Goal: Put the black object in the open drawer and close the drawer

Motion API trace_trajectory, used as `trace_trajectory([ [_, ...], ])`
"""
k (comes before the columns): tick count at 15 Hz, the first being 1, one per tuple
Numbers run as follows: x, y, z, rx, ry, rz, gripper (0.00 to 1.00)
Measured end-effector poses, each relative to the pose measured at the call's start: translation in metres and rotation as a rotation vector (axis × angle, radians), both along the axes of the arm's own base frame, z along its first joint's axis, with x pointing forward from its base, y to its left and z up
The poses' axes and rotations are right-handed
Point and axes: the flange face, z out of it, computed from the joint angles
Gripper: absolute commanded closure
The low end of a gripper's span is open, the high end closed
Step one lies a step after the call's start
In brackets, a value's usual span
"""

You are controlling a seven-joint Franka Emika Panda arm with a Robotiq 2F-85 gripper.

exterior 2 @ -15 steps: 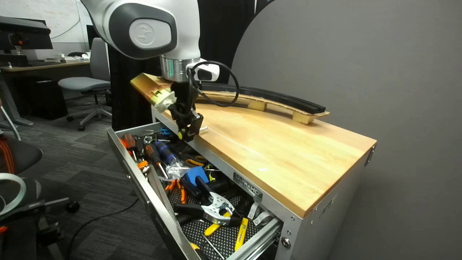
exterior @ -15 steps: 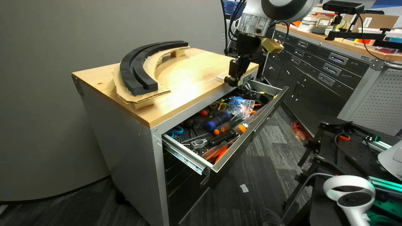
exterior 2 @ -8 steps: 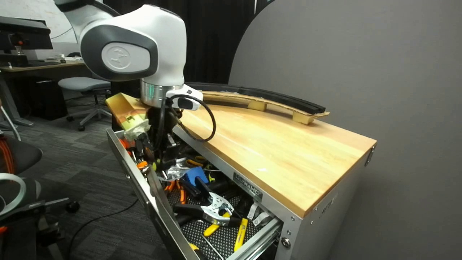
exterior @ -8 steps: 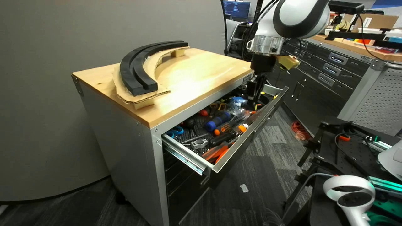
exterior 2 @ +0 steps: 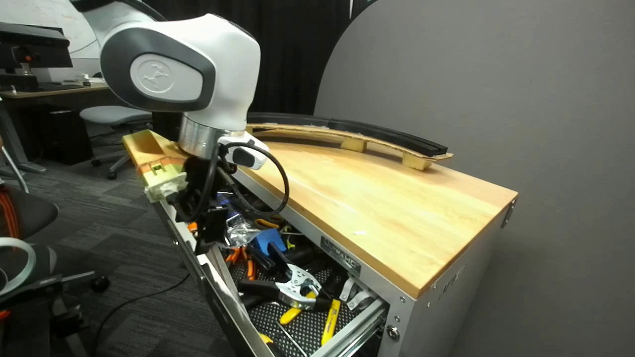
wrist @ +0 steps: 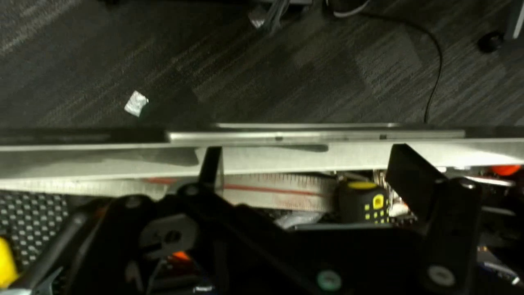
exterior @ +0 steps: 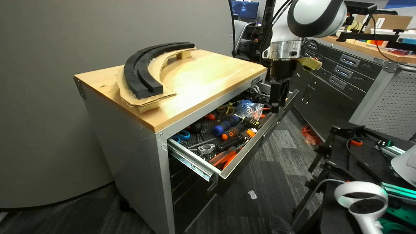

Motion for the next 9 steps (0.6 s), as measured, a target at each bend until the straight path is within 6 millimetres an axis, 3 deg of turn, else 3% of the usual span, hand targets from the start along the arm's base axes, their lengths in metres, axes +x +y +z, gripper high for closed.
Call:
trace_trajectory([
  [1, -0.006, -0.004, 0.000, -0.006, 0.051, 0.012, 0.00],
  [2, -0.012, -0.008, -0.003, -0.014, 0.098, 0.025, 0.25],
  [3, -0.016, -0.012, -0.006, -0.027, 0.129, 0.037, 0.25],
  [6, -0.022, -0.018, -0.023, -0.085, 0.134, 0.033, 0.51],
  [9, -0.019, -0.017, -0.040, -0.124, 0.020, -0.045, 0.73],
])
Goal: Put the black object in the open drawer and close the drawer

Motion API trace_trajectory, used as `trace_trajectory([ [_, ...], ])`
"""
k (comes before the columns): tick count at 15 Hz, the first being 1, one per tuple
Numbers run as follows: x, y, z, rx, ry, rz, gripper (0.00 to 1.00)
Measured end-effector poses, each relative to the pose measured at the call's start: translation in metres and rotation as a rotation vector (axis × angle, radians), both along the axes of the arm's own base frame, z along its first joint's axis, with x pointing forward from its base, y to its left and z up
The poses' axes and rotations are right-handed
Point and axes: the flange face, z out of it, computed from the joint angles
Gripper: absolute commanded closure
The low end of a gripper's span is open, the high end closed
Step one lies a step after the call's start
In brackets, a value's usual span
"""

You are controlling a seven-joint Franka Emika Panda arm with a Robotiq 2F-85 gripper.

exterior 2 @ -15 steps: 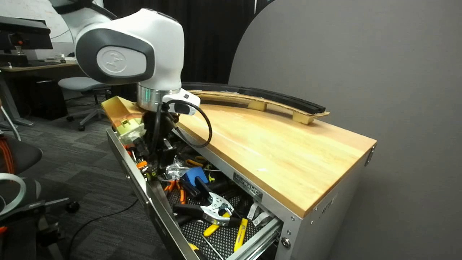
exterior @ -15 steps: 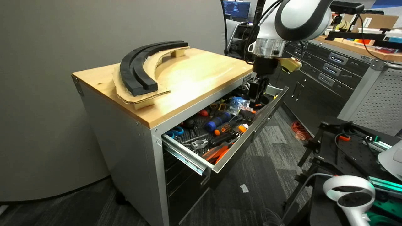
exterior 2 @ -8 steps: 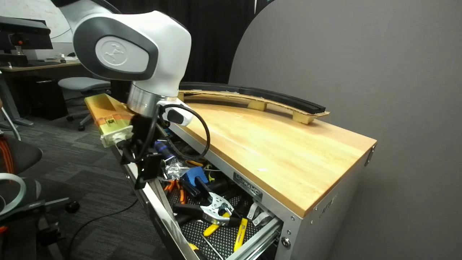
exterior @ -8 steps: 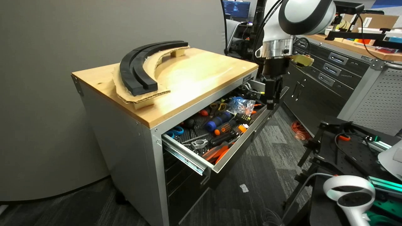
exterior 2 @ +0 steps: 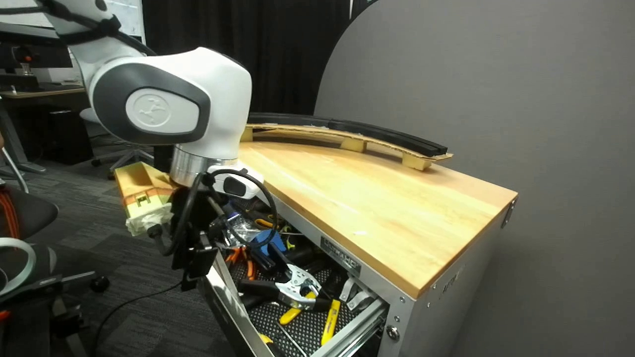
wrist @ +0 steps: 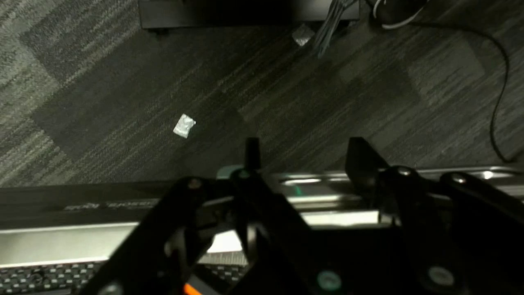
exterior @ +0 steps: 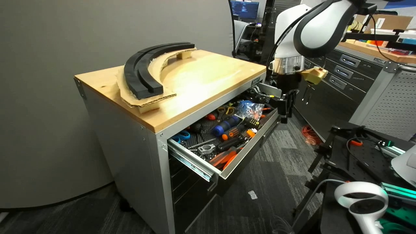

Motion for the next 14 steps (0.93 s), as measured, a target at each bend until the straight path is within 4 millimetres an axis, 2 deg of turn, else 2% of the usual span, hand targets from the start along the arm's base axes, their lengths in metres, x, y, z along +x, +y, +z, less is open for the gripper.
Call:
trace_trajectory([
  [2, -0.003, 0.003, -0.006, -0.013, -0.072, -0.040, 0.88],
  [4, 0.000, 0.010, -0.002, -0.016, -0.163, -0.076, 0.97],
  [6, 0.005, 0.018, 0.000, -0.013, -0.252, -0.112, 1.00],
  [8, 0.011, 0.023, -0.001, -0.006, -0.333, -0.151, 0.95],
  [14, 0.025, 0.023, -0.005, 0.009, -0.559, -0.216, 0.95],
])
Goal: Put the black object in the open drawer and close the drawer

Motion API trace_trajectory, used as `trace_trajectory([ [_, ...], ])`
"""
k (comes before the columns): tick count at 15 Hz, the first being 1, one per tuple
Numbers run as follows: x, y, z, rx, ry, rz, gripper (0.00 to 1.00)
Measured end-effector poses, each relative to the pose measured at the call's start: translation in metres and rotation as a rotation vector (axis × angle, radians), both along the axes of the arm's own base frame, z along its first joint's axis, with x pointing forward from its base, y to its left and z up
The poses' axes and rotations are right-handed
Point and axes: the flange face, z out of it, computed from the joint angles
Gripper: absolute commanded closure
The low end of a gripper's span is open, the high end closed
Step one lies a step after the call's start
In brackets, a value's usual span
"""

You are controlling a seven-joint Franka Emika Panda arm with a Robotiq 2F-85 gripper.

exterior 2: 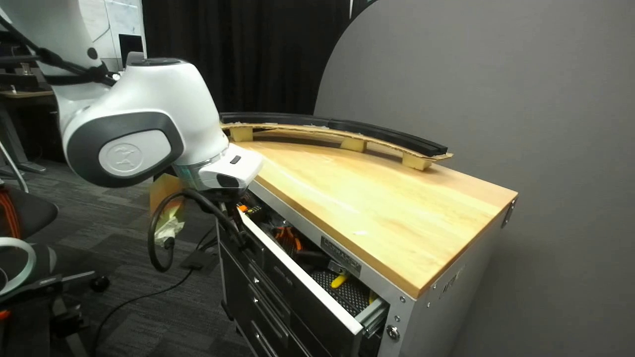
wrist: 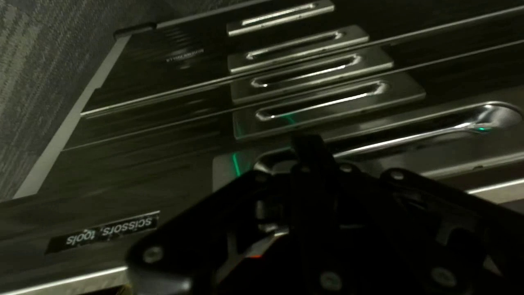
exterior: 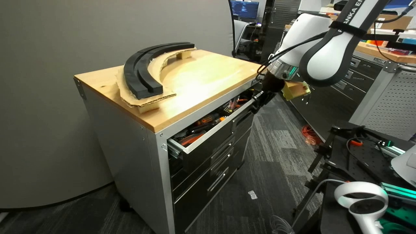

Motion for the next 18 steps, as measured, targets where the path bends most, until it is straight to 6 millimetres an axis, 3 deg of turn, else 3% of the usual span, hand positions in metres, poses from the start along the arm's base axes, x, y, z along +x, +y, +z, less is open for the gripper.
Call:
trace_trajectory([
  [11, 0.012, 0.011, 0.004, 0.015, -0.271, -0.050, 0.94],
  [18, 0.022, 0.013, 0.000, 0.041, -0.300, -0.060, 0.94],
])
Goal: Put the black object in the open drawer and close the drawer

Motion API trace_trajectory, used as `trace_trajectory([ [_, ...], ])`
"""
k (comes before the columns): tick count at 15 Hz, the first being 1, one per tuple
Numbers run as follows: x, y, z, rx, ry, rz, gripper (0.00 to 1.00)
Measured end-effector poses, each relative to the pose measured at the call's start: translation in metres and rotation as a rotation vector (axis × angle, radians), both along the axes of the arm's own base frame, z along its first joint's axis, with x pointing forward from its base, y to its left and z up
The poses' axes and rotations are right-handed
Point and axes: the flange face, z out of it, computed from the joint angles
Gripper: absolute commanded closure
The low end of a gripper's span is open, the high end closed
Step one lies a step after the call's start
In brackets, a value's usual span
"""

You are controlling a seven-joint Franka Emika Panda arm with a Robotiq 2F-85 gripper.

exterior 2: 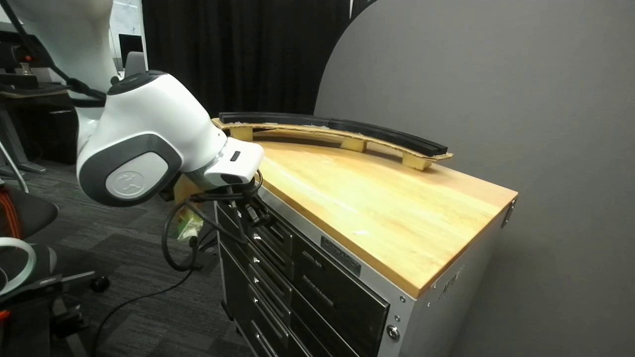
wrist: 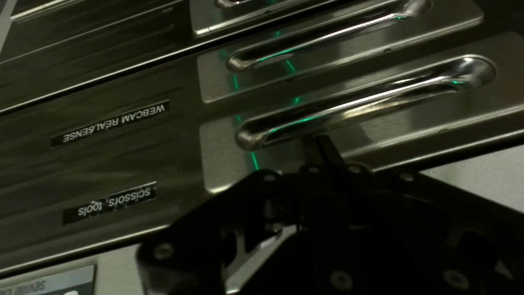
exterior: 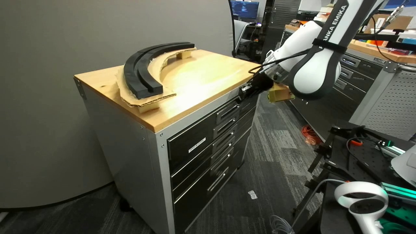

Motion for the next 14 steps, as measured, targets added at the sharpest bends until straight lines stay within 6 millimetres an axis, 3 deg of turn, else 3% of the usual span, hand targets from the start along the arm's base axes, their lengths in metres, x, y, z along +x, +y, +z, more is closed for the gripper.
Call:
trace_trajectory([
  [2, 0.002, 0.000, -0.001, 0.003, -0.010, -0.001, 0.91],
  [3, 0.003, 0.000, -0.002, 0.004, -0.015, -0.002, 0.69],
  [5, 0.005, 0.000, -0.002, 0.000, -0.013, 0.003, 0.67],
  [6, 0.006, -0.001, -0.001, -0.009, -0.002, 0.013, 0.61],
  [10, 0.003, -0.014, 0.006, -0.047, 0.195, 0.087, 0.29],
  [14, -0.008, -0.029, 0.030, -0.098, 0.398, 0.196, 0.01],
])
